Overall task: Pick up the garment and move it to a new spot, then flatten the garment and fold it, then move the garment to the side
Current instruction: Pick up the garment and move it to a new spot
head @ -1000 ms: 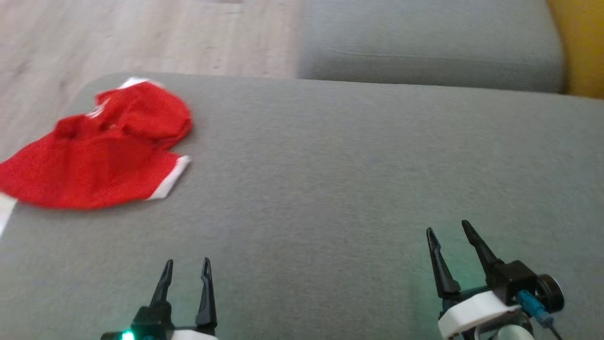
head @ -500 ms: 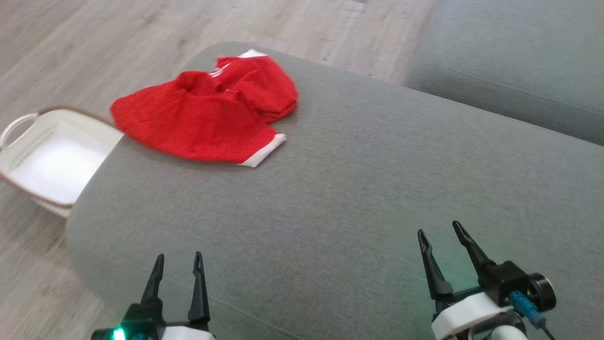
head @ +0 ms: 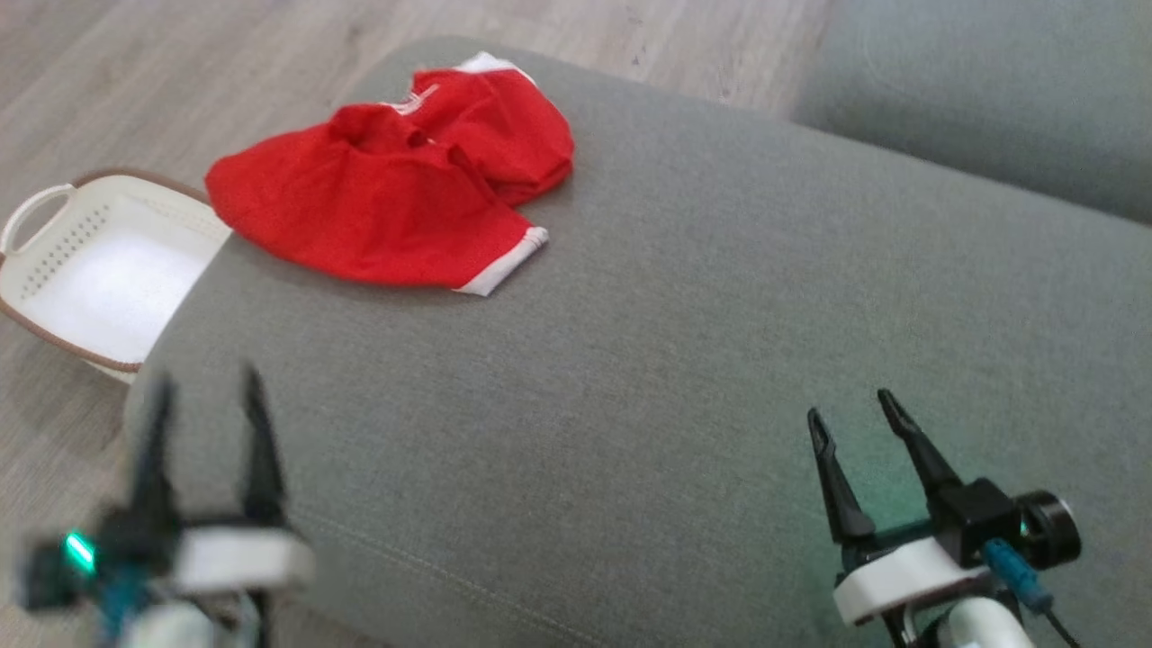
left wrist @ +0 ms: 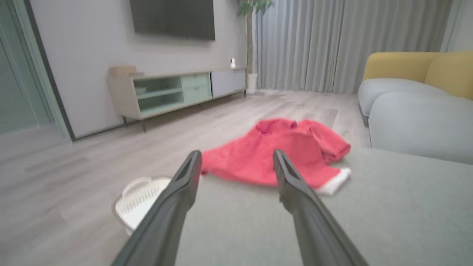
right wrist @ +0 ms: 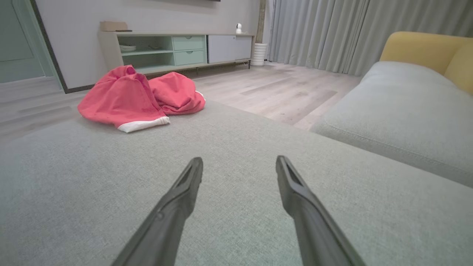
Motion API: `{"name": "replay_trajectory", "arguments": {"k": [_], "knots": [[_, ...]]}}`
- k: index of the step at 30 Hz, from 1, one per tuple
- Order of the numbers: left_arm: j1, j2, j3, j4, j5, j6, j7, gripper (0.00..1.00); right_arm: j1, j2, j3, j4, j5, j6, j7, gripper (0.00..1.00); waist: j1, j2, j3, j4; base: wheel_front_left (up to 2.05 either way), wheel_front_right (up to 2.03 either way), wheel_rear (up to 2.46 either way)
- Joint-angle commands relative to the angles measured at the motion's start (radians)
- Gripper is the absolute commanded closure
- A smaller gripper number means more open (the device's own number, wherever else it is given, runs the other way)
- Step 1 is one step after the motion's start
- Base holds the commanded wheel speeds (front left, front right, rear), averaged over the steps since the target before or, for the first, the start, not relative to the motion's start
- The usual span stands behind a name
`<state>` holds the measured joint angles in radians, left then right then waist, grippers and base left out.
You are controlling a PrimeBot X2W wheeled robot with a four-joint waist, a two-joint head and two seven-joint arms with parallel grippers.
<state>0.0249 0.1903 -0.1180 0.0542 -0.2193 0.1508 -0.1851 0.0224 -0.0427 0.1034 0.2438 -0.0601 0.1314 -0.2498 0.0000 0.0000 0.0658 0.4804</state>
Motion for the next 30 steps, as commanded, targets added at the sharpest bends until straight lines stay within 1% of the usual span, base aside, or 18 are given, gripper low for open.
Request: {"name": "replay_trajectory", "arguments": {"k": [1,4,6,8,10,11,13,14,18,19,21,24,27,30], "knots": [[-0.135,0.061,0.068,-0.075,0.013,0.001,0.026,0.00,-0.062,-0.008,0.013,-0.043,-0.015,-0.001,-0.010,0.00,0.0000,0.0000,0.037,-0.032,0.00,0.00,0.00],[-0.267,0.159,0.121,-0.119,0.016,-0.017,0.105,0.00,-0.086,-0.008,0.007,-0.076,-0.045,-0.001,0.011,0.00,0.0000,0.0000,0.083,-0.065,0.00,0.00,0.00],[-0.364,0.217,0.147,-0.111,0.009,-0.038,0.159,0.00,-0.099,-0.008,0.004,-0.104,-0.067,-0.001,0.029,0.00,0.0000,0.0000,0.116,-0.090,0.00,0.00,0.00],[-0.459,0.260,0.163,-0.078,-0.016,-0.066,0.218,0.00,-0.113,-0.008,0.003,-0.127,-0.090,-0.001,0.043,0.00,0.0000,0.0000,0.154,-0.120,0.00,0.00,0.00],[-0.544,0.316,0.171,-0.027,-0.021,-0.093,0.282,0.00,-0.129,-0.008,0.008,-0.146,-0.113,-0.001,0.052,0.00,0.0000,0.0000,0.194,-0.151,0.00,0.00,0.00],[-0.588,0.337,0.179,-0.001,-0.026,-0.100,0.300,0.00,-0.137,-0.008,0.016,-0.159,-0.122,-0.001,0.061,0.00,0.0000,0.0000,0.215,-0.168,0.00,0.00,0.00],[-0.665,0.363,0.187,0.060,-0.044,-0.117,0.333,0.00,-0.148,-0.008,0.025,-0.191,-0.137,-0.001,0.081,0.00,0.0000,0.0000,0.255,-0.199,0.00,0.00,0.00],[-0.702,0.365,0.188,0.093,-0.055,-0.124,0.341,0.00,-0.153,-0.008,0.024,-0.207,-0.149,-0.001,0.090,0.00,0.0000,0.0000,0.273,-0.209,0.00,0.00,0.00],[-0.795,0.340,0.170,0.224,-0.099,-0.146,0.375,0.00,-0.172,-0.024,0.021,-0.260,-0.167,-0.001,0.113,0.00,0.0000,0.0000,0.342,-0.246,0.00,0.00,0.00],[-0.795,0.340,0.170,0.224,-0.099,-0.146,0.375,0.00,-0.172,-0.024,0.021,-0.260,-0.167,-0.001,0.113,0.00,0.0000,0.0000,0.342,-0.246,0.00,0.00,0.00],[-0.821,0.329,0.155,0.292,-0.103,-0.154,0.387,0.00,-0.181,-0.031,0.023,-0.281,-0.168,-0.001,0.123,0.00,0.0000,0.0000,0.373,-0.258,0.00,0.00,0.00],[-0.850,0.300,0.138,0.392,-0.126,-0.166,0.408,0.00,-0.189,-0.037,0.023,-0.311,-0.168,-0.001,0.134,0.00,0.0000,0.0000,0.408,-0.268,0.00,0.00,0.00],[-0.863,0.271,0.117,0.473,-0.154,-0.189,0.463,0.00,-0.190,-0.041,0.017,-0.330,-0.167,-0.001,0.136,0.00,0.0000,0.0000,0.436,-0.271,0.00,0.00,0.00],[-0.876,0.255,0.105,0.526,-0.168,-0.198,0.498,0.00,-0.185,-0.041,0.010,-0.339,-0.165,-0.001,0.138,0.00,0.0000,0.0000,0.453,-0.268,0.00,0.00,0.00]]}}
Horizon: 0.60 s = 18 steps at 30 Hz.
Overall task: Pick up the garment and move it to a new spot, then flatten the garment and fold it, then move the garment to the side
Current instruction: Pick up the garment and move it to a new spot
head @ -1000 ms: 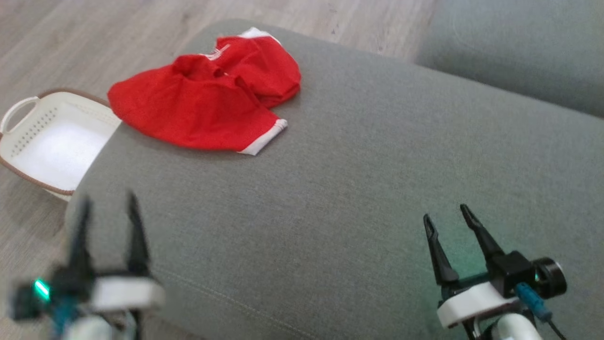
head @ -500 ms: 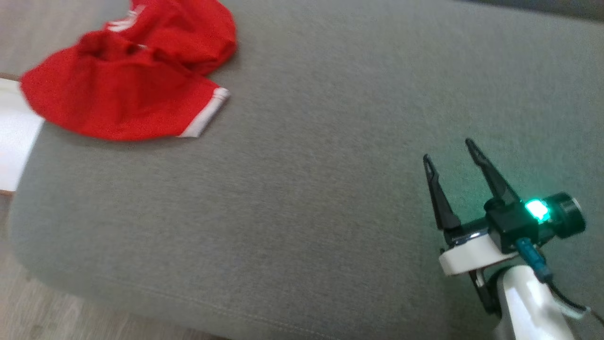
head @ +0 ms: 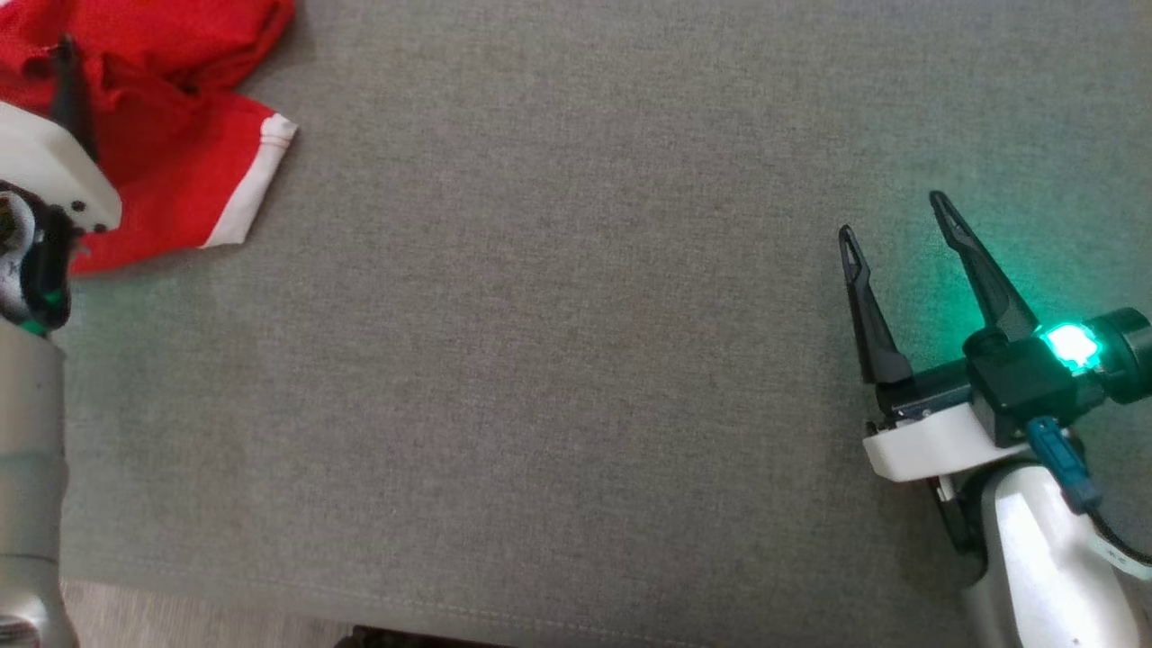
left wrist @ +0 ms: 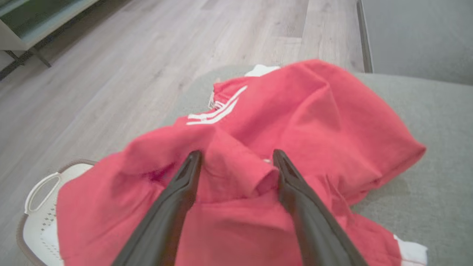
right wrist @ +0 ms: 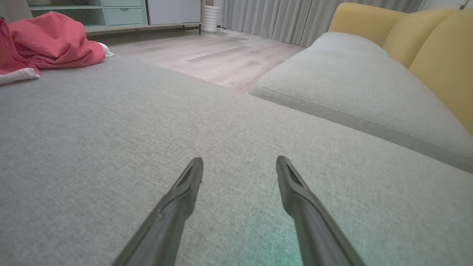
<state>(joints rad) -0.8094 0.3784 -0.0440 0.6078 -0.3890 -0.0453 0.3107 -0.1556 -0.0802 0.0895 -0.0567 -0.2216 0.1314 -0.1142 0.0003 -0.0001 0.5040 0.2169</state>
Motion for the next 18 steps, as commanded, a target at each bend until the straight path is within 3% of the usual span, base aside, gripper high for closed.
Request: {"name": "replay_trajectory", "arguments": {"k": [1,5,6,7,9,14,18], "knots": [[-0.045,0.065,0.027,-0.014,0.001,-0.001,0.005,0.00,-0.006,-0.003,0.023,-0.040,-0.004,-0.001,0.002,0.00,-0.0003,0.0001,0.019,-0.004,0.00,0.00,0.00],[-0.052,0.059,0.024,0.036,-0.004,0.013,0.028,0.00,-0.006,-0.001,0.022,-0.047,-0.005,-0.001,0.006,0.00,-0.0003,0.0001,0.027,-0.001,0.00,0.00,0.00],[-0.057,0.060,0.027,0.046,-0.008,0.014,0.023,0.05,-0.007,0.000,0.022,-0.047,-0.005,-0.001,0.005,0.00,-0.0003,0.0001,0.029,0.000,0.00,0.00,0.00],[-0.061,0.059,0.030,0.055,-0.011,0.015,0.017,0.15,-0.008,0.000,0.021,-0.046,-0.006,-0.001,0.004,0.00,-0.0003,0.0001,0.030,0.002,0.00,0.00,0.00],[-0.066,0.054,0.033,0.068,-0.017,0.016,0.001,0.45,-0.008,0.002,0.021,-0.043,-0.005,-0.001,0.002,0.00,-0.0003,0.0001,0.029,0.007,0.00,0.00,0.00],[-0.068,0.048,0.036,0.089,-0.018,0.024,-0.056,1.00,-0.009,0.005,0.027,-0.033,-0.005,-0.001,0.001,0.00,-0.0003,0.0001,0.017,0.018,0.00,0.00,0.00],[-0.069,0.050,0.036,0.095,-0.019,0.017,-0.103,1.00,-0.011,0.007,0.030,-0.024,-0.002,-0.001,0.001,0.00,-0.0003,0.0001,-0.004,0.024,0.00,0.00,0.00]]}}
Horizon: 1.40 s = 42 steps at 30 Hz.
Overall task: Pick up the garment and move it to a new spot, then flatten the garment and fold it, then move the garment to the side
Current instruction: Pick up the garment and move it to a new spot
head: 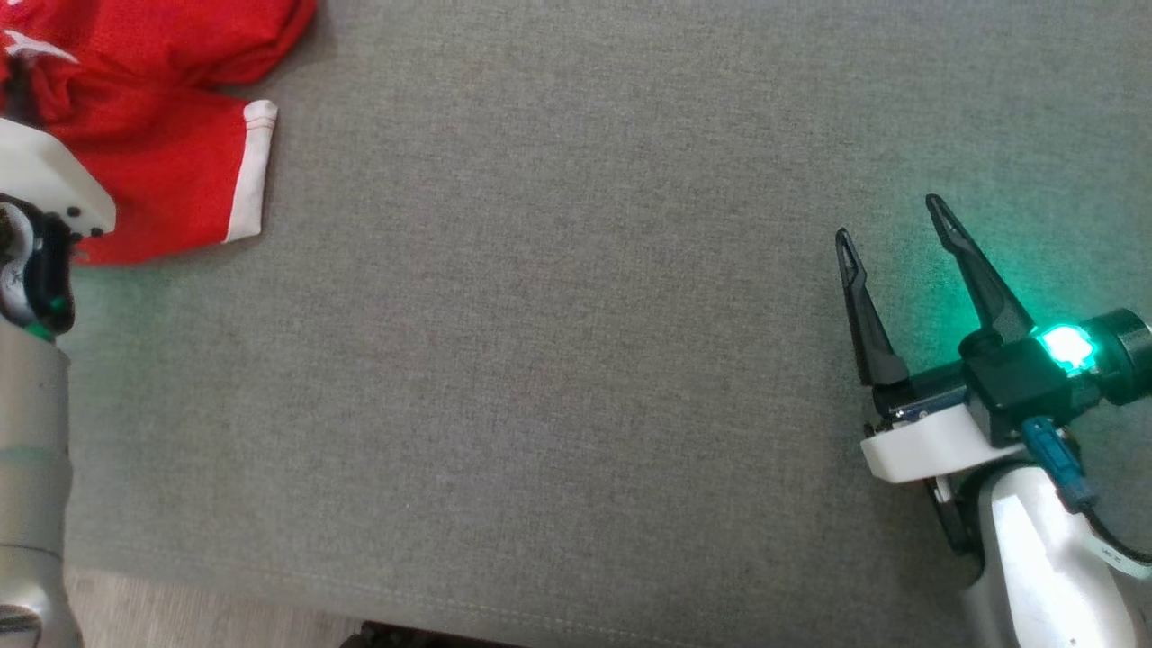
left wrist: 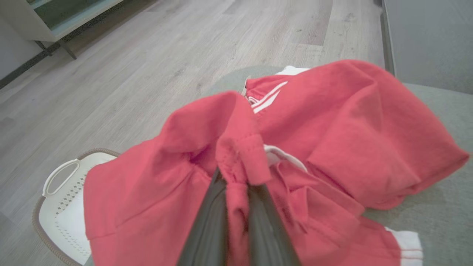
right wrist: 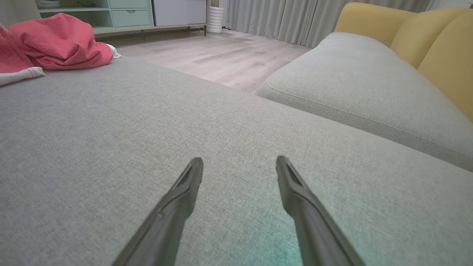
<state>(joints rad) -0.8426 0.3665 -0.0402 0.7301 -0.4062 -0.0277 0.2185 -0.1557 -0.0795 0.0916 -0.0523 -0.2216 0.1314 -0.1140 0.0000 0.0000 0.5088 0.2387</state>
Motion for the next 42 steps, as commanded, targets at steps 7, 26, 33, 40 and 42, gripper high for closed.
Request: {"name": "replay_trajectory", "arguments": {"k": [7,26,33,40,42], "knots": [[-0.058,0.100,0.008,-0.057,0.030,-0.013,-0.063,1.00,-0.001,0.017,0.019,0.015,0.016,-0.001,-0.025,0.00,0.0000,0.0000,-0.092,-0.012,0.00,0.00,0.00],[-0.060,-0.050,-0.216,-0.464,0.055,-0.048,0.084,1.00,0.017,0.029,0.057,0.225,0.213,-0.001,-0.135,0.00,0.0000,0.0000,-0.358,-0.216,0.00,0.00,0.00],[0.010,-0.235,-0.286,-0.509,-0.004,-0.023,0.031,1.00,-0.004,0.029,0.063,0.261,0.249,-0.001,-0.146,0.00,0.0000,0.0000,-0.350,-0.317,0.00,0.00,0.00],[0.182,-0.312,-0.371,-0.479,-0.084,0.056,-0.107,1.00,-0.012,0.029,0.056,0.251,0.264,-0.001,-0.147,0.00,0.0000,0.0000,-0.293,-0.374,0.00,0.00,0.00],[0.216,-0.314,-0.393,-0.434,-0.090,0.074,-0.135,1.00,-0.018,0.029,0.057,0.243,0.265,-0.001,-0.148,0.00,0.0000,0.0000,-0.270,-0.381,0.00,0.00,0.00]]}}
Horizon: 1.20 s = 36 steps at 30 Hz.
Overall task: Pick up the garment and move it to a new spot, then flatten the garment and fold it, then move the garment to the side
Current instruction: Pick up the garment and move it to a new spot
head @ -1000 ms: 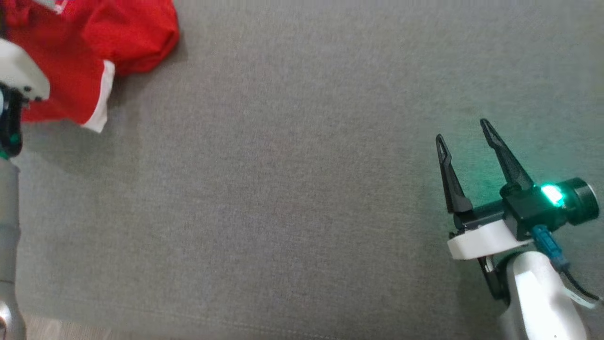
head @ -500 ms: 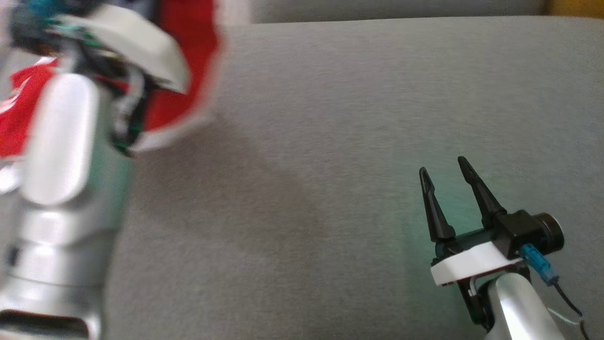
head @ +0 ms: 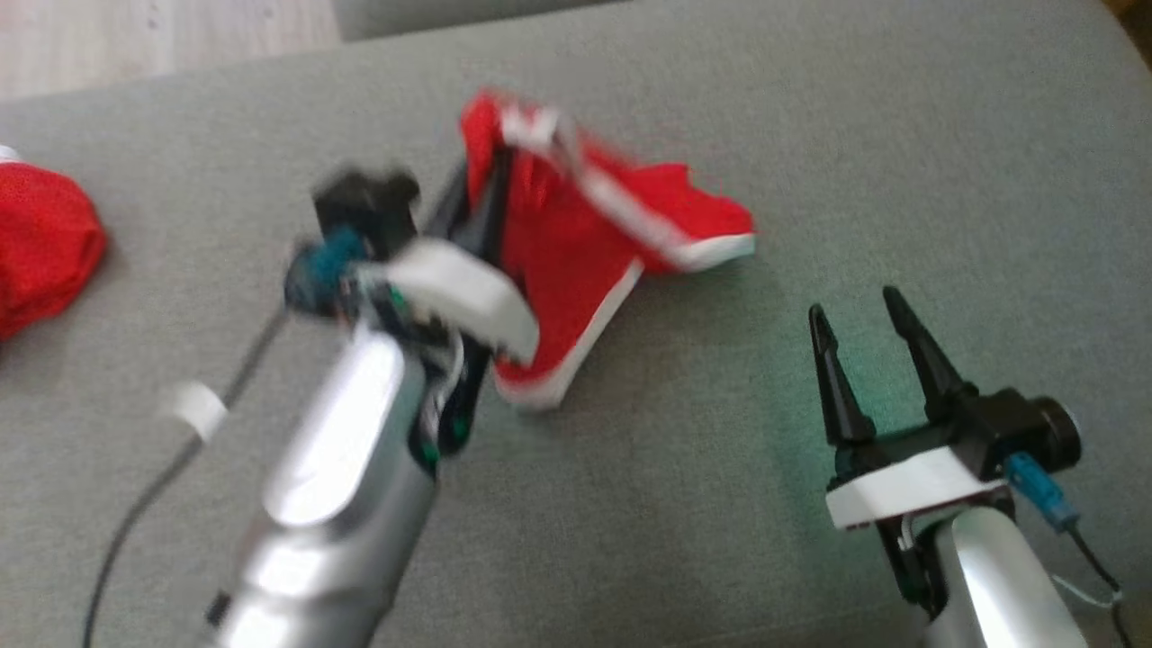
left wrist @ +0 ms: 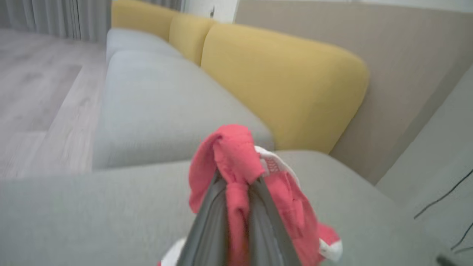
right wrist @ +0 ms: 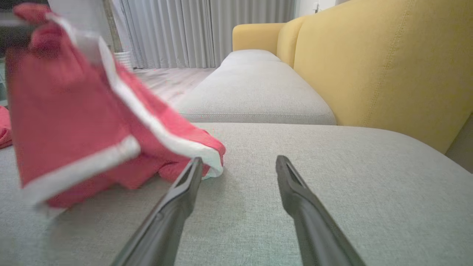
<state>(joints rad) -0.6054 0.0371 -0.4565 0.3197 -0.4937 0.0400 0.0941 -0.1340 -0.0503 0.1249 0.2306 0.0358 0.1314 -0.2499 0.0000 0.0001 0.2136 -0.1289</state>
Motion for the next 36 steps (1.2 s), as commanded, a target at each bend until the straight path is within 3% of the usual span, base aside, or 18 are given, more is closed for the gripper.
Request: {"name": "replay_trajectory", "arguments": {"k": [1,10,13,14,27,36], "knots": [[-0.010,0.015,0.017,0.003,-0.006,0.012,-0.023,1.00,-0.043,0.000,0.023,-0.043,0.008,-0.001,-0.012,0.00,0.0000,-0.0001,0.036,-0.017,0.00,0.00,0.00],[0.003,0.028,0.041,0.221,-0.012,0.039,-0.162,1.00,-0.051,0.000,0.020,-0.055,-0.001,-0.001,-0.012,0.00,0.0000,-0.0001,0.094,-0.017,0.00,0.00,0.00],[-0.007,0.034,0.046,0.267,-0.008,0.034,-0.206,0.47,-0.050,0.000,0.014,-0.052,-0.008,-0.001,-0.012,0.00,0.0000,-0.0001,0.094,-0.008,0.00,0.00,0.00],[-0.012,0.037,0.045,0.279,-0.003,0.030,-0.223,0.00,-0.049,0.000,0.012,-0.051,-0.010,-0.001,-0.012,0.00,0.0000,-0.0001,0.092,-0.003,0.00,0.00,0.00],[0.031,0.041,0.032,0.302,-0.009,-0.033,-0.331,0.00,-0.019,0.000,-0.008,-0.029,-0.029,-0.001,-0.012,0.00,0.0000,-0.0001,-0.032,0.059,0.00,0.00,0.00],[0.224,0.076,0.038,0.197,-0.010,-0.004,-0.348,0.00,0.050,0.000,-0.033,-0.012,-0.040,-0.001,-0.012,0.00,0.0000,-0.0001,-0.164,0.096,0.00,0.00,0.00]]}}
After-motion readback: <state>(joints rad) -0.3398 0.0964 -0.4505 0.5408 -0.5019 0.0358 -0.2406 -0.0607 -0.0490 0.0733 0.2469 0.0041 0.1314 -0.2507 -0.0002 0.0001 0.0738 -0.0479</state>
